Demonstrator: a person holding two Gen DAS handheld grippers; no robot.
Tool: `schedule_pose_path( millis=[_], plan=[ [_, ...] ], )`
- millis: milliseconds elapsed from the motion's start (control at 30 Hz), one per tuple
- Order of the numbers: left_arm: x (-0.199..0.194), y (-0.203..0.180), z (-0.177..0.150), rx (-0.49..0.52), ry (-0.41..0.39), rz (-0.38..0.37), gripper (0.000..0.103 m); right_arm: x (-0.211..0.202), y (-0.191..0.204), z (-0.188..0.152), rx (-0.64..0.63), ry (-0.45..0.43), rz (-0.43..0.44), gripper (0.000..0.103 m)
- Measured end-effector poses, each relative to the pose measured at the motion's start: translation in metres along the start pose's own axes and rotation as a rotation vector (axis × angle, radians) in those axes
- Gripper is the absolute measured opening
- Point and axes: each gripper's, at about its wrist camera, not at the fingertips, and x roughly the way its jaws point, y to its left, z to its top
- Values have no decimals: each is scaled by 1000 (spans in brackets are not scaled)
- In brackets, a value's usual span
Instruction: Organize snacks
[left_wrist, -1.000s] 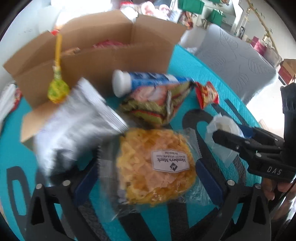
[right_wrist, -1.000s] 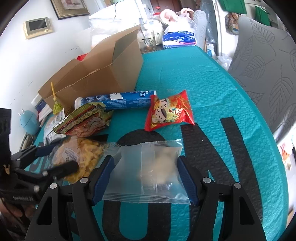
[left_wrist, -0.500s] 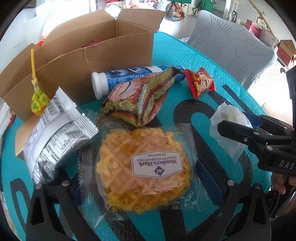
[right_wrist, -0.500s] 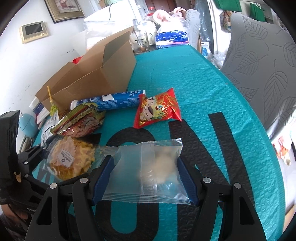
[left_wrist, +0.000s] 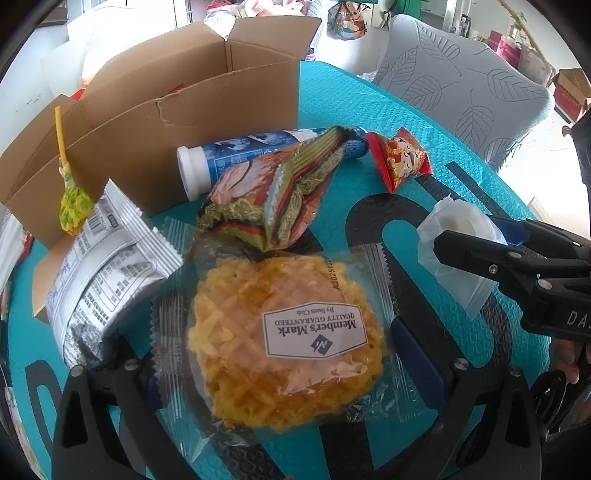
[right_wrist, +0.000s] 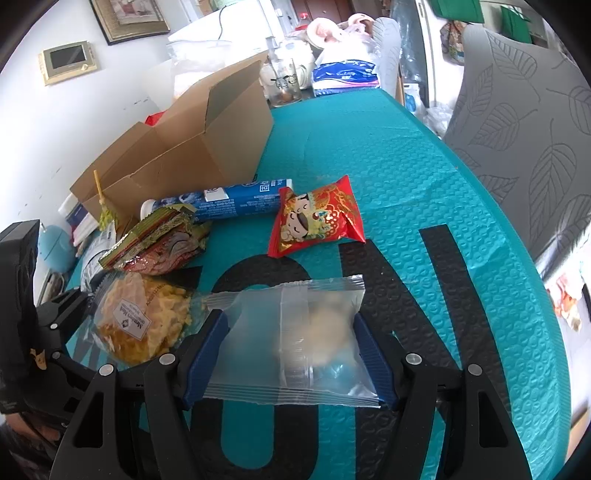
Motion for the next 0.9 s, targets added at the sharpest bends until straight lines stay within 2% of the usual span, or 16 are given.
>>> schedule_pose_path(
  millis=[167, 333, 500, 733, 900],
  plan=[
    [0, 1, -7, 26, -53, -15, 103, 0, -2, 1, 10, 7, 8, 71],
    [2, 2, -3, 38, -12, -25, 103, 1, 0, 1, -1, 6, -5, 71],
    [3, 1, -3, 63, -37, -37, 103, 2, 4, 0, 1, 3, -25, 72],
    [-8, 4, -7, 89, -62, -58, 83, 7, 15, 0, -23, 1, -46, 72],
    [-11, 6, -6, 77, -64, -76, 79, 7, 15, -2, -23, -5, -39, 72]
  ],
)
